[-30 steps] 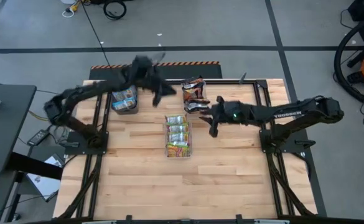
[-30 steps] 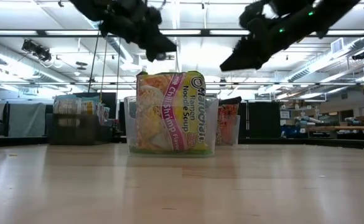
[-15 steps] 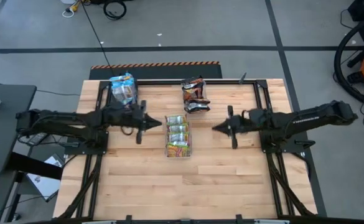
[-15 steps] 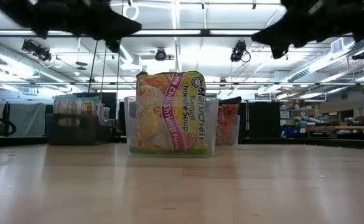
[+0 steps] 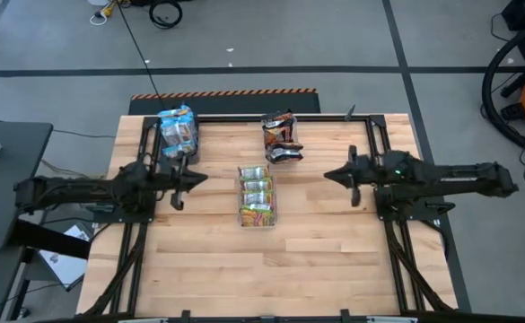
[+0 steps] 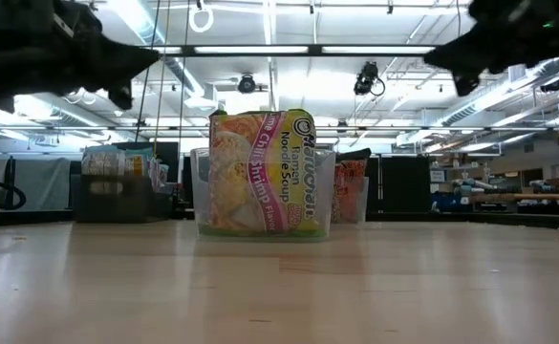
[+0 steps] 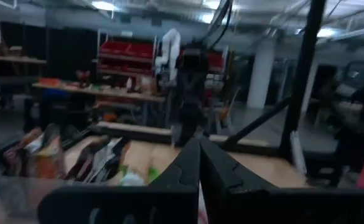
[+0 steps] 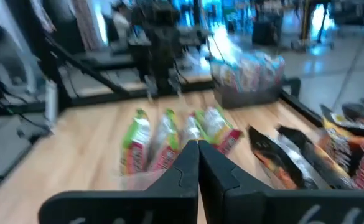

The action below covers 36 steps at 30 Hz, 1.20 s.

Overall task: Sort Maruchan noodles
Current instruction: Return to Home Position

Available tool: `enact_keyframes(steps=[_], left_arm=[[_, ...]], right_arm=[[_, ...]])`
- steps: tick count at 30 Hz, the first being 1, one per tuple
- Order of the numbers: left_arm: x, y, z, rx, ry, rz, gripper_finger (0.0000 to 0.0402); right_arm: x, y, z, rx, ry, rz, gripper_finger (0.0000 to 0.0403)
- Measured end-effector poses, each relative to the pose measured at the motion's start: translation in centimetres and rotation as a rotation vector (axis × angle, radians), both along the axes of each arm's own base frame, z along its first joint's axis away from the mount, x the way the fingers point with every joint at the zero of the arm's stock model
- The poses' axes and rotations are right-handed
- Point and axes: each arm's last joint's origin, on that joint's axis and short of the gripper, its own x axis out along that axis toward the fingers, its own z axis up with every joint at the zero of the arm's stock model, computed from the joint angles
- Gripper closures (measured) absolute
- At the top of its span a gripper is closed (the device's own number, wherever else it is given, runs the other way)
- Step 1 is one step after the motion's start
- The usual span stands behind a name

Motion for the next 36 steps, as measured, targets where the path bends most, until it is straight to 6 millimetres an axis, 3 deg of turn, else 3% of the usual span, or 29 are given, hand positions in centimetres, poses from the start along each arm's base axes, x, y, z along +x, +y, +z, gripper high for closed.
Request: enact_keyframes(steps=[4, 10, 16, 20, 24, 30, 36], left_arm=[[-0.5, -0.1, -0.1, -0.015, 0.047, -0.003, 0.0395], [-1.6, -0.3, 0.1, 0.020, 0.050, 0.003, 0.0395], [-2.9, -0.6, -0.9, -0.041, 0.099, 0.056, 0.0395], [-3.5, -0.9, -0.9, -0.030, 0.084, 0.067, 0.0395], [-3.2, -1.1, -1.7, -0.068, 0.167, 0.173, 0.0395], [-3.1, -2.0, -1.6, 0.032, 0.178, 0.090, 0.0395], [-3.1, -2.6, -1.9, 0.064, 0.203, -0.102, 0.0395]], right_arm=[[-2.0, 1.5, -0.8, -0.026, -0.083, 0.057, 0.0399], [-4.5, 1.9, -3.1, -0.031, -0.204, 0.075, 0.0399], [-3.6, 2.2, -5.7, -0.036, -0.218, 0.120, 0.0399], [-3.5, 2.2, -5.7, -0.013, -0.225, 0.143, 0.0398], [-3.4, 1.9, -6.3, -0.007, -0.172, 0.059, 0.0385], [-3.3, 1.8, -6.3, -0.007, -0.166, 0.034, 0.0370], [-3.3, 1.8, -6.2, -0.007, -0.171, 0.036, 0.0370]])
